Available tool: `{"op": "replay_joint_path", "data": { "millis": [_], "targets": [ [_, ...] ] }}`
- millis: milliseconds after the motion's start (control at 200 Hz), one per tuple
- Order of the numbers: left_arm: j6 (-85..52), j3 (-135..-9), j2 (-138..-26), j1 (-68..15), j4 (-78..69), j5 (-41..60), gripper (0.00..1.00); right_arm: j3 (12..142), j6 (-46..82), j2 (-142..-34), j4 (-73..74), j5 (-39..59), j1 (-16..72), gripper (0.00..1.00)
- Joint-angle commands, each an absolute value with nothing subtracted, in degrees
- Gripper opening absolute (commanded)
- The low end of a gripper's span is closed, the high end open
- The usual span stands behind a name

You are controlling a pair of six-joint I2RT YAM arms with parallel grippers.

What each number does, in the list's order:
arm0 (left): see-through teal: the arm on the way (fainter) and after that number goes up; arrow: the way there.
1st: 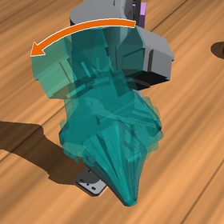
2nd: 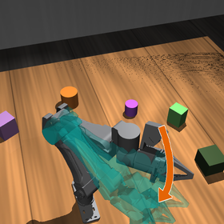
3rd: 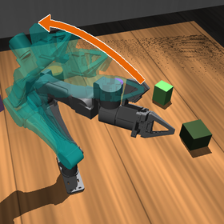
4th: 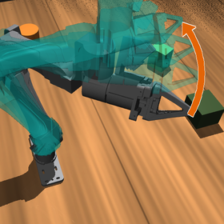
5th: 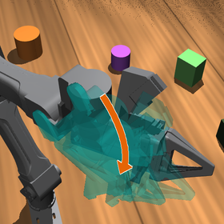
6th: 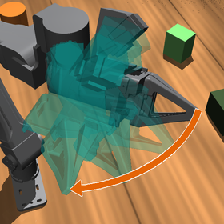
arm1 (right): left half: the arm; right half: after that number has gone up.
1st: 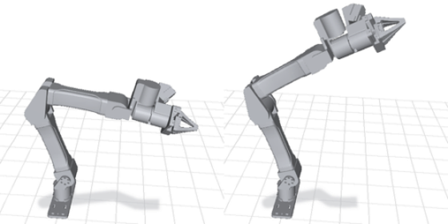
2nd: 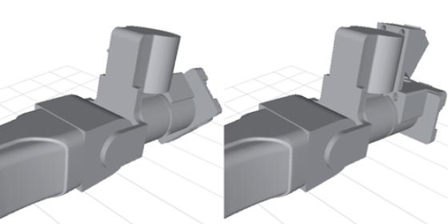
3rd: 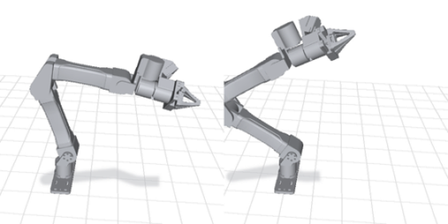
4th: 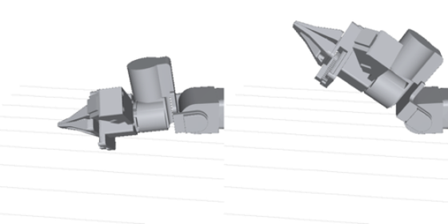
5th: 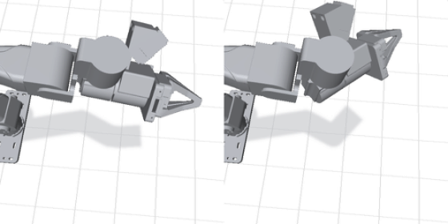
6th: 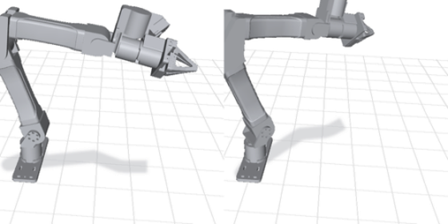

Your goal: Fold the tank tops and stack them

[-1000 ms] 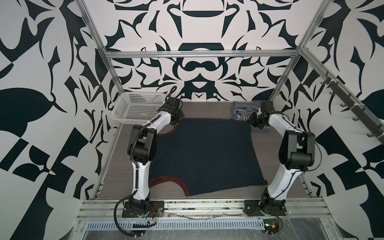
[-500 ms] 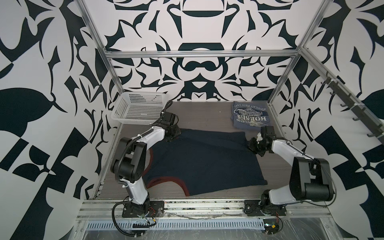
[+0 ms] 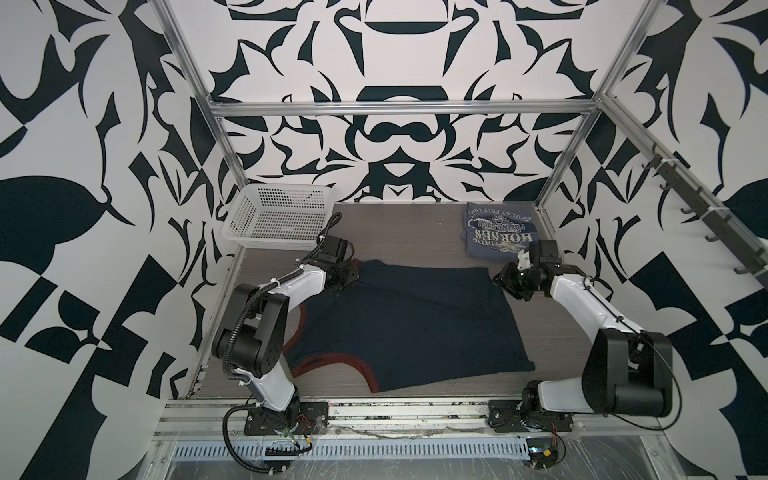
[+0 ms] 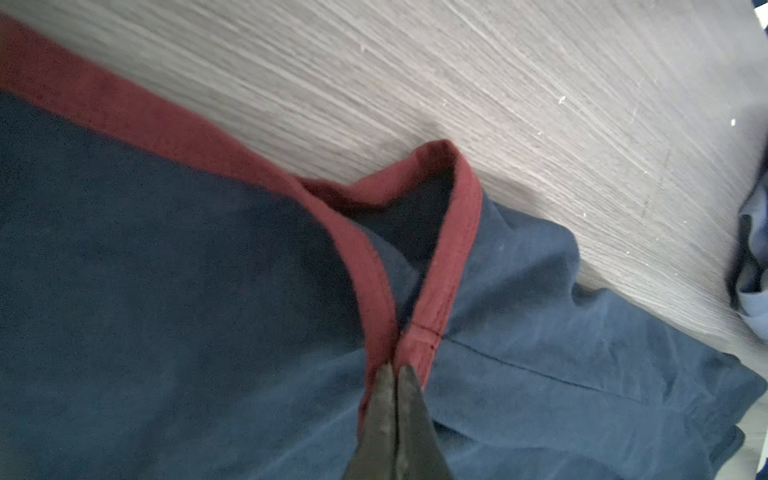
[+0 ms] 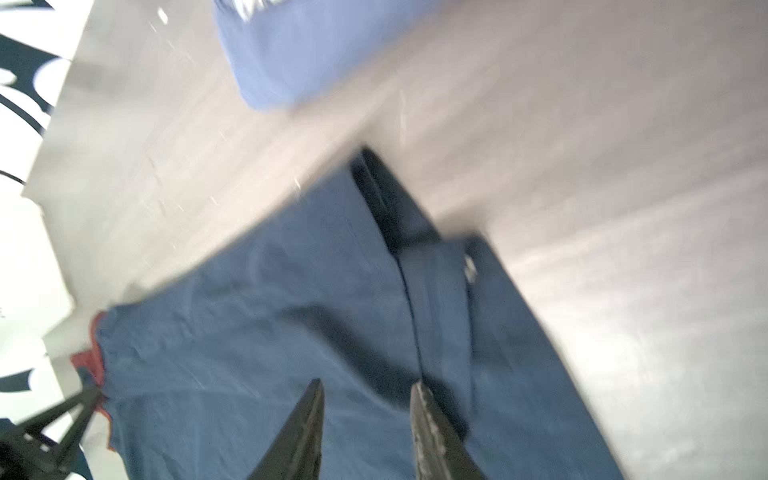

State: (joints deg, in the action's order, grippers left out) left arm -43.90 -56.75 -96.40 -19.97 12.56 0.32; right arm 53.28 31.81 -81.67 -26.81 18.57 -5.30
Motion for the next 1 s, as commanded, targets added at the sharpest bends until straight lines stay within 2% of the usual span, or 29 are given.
{"op": "replay_joint_path", "data": {
  "millis": [0,340,810,875,995],
  "targets": [
    [-44.1,-56.7,-96.7,-20.1,11.6,0.4,0.0,55.2,30.9,-87.1,-26.1,17.7,-5.5,0.38],
    [-43.9,-57.6,-97.6,-20.1,12.0,0.5,0.0,56.9,31.6,-97.1,-22.0,19.9,-5.5,0.32],
    [-43.9,-57.9,-98.4,-20.1,11.9,0.5,0.0,58.2,31.7,-100.1,-21.4,21.8,-3.5,0.29],
    [-43.9,-57.9,-98.3,-20.1,12.0,0.4,0.0,58.2,31.6,-99.6,-21.7,21.5,-3.4,0.27],
    [-43.9,-58.2,-98.6,-20.1,12.0,0.5,0.0,58.4,31.5,-98.4,-22.3,20.7,-3.4,0.17]
  ]
}}
